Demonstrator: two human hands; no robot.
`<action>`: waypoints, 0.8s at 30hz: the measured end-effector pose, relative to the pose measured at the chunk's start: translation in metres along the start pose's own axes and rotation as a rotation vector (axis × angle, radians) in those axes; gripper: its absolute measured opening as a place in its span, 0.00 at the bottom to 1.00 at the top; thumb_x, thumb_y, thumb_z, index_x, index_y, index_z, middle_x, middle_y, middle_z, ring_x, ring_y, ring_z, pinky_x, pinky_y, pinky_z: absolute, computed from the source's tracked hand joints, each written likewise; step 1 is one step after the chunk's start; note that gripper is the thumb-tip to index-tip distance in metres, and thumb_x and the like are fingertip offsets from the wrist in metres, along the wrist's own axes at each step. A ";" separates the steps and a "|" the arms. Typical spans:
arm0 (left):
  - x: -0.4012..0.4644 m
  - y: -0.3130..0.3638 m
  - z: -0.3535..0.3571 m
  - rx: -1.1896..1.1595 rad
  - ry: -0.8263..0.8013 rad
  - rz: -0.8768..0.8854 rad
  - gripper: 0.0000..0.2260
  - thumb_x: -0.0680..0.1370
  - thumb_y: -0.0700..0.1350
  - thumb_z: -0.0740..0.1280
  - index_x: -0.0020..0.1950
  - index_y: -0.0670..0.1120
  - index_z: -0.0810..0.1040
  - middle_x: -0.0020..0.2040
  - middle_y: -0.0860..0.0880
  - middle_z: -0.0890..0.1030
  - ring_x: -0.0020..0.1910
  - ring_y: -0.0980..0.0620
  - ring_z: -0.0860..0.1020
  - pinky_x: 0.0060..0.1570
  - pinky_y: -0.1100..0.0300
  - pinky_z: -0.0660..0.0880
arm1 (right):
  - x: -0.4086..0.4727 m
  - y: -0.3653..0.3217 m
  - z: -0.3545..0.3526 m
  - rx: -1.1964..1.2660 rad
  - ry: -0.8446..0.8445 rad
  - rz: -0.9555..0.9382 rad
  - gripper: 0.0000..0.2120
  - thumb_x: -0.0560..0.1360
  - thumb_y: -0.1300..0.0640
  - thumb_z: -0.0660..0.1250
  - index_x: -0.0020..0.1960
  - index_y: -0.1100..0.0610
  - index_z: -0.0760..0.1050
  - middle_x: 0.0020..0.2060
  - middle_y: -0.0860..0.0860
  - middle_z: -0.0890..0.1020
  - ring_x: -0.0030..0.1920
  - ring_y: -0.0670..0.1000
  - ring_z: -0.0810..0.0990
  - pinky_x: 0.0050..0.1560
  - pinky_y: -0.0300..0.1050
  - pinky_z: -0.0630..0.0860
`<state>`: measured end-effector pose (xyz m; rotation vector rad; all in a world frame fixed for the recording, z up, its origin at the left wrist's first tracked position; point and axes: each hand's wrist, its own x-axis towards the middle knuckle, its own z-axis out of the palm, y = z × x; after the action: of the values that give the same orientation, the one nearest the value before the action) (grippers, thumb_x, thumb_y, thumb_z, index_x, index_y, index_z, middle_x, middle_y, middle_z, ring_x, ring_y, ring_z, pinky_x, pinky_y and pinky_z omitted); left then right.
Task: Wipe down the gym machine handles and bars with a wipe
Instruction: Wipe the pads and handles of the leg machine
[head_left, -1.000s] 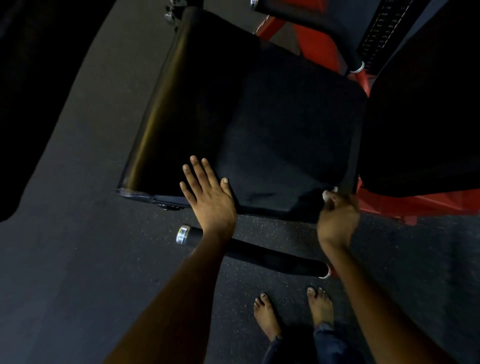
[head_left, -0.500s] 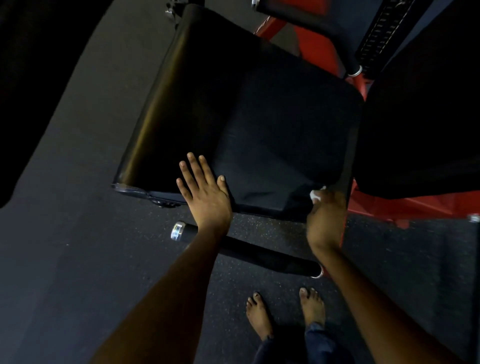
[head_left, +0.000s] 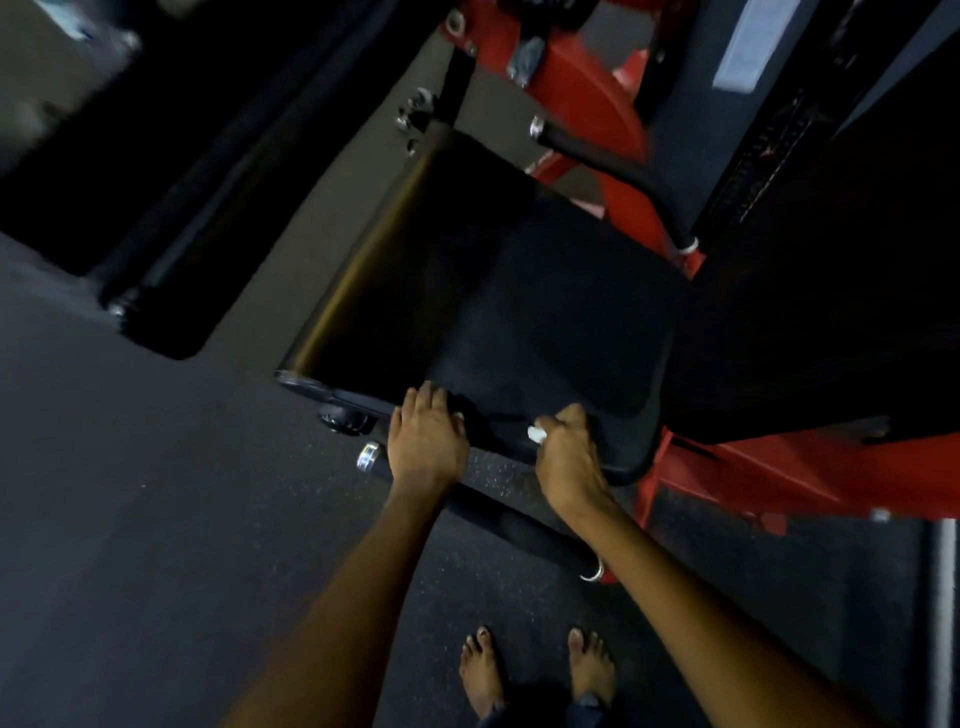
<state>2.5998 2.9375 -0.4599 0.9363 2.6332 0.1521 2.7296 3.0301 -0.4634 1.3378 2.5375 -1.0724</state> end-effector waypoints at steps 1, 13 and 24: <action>-0.009 0.007 -0.008 -0.007 -0.001 -0.015 0.18 0.82 0.48 0.55 0.70 0.44 0.70 0.71 0.43 0.70 0.70 0.44 0.67 0.69 0.50 0.63 | -0.007 -0.004 -0.010 -0.004 -0.003 0.000 0.16 0.77 0.64 0.57 0.64 0.60 0.70 0.62 0.60 0.68 0.60 0.60 0.70 0.58 0.52 0.69; -0.171 0.090 -0.204 -0.194 0.095 -0.178 0.17 0.83 0.51 0.56 0.67 0.44 0.72 0.64 0.41 0.76 0.62 0.40 0.74 0.59 0.49 0.69 | -0.146 -0.115 -0.191 -0.137 0.036 -0.211 0.12 0.77 0.56 0.62 0.59 0.59 0.75 0.54 0.60 0.80 0.54 0.61 0.78 0.49 0.49 0.75; -0.272 0.069 -0.267 -0.278 0.322 -0.303 0.18 0.82 0.52 0.56 0.70 0.48 0.71 0.64 0.46 0.77 0.61 0.44 0.76 0.57 0.51 0.70 | -0.218 -0.160 -0.225 -0.074 0.009 -0.485 0.10 0.77 0.59 0.61 0.56 0.57 0.77 0.50 0.56 0.81 0.50 0.58 0.80 0.39 0.42 0.70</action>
<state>2.7441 2.8235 -0.1186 0.4443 2.9020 0.6207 2.7980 2.9568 -0.1263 0.7219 2.9561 -1.0166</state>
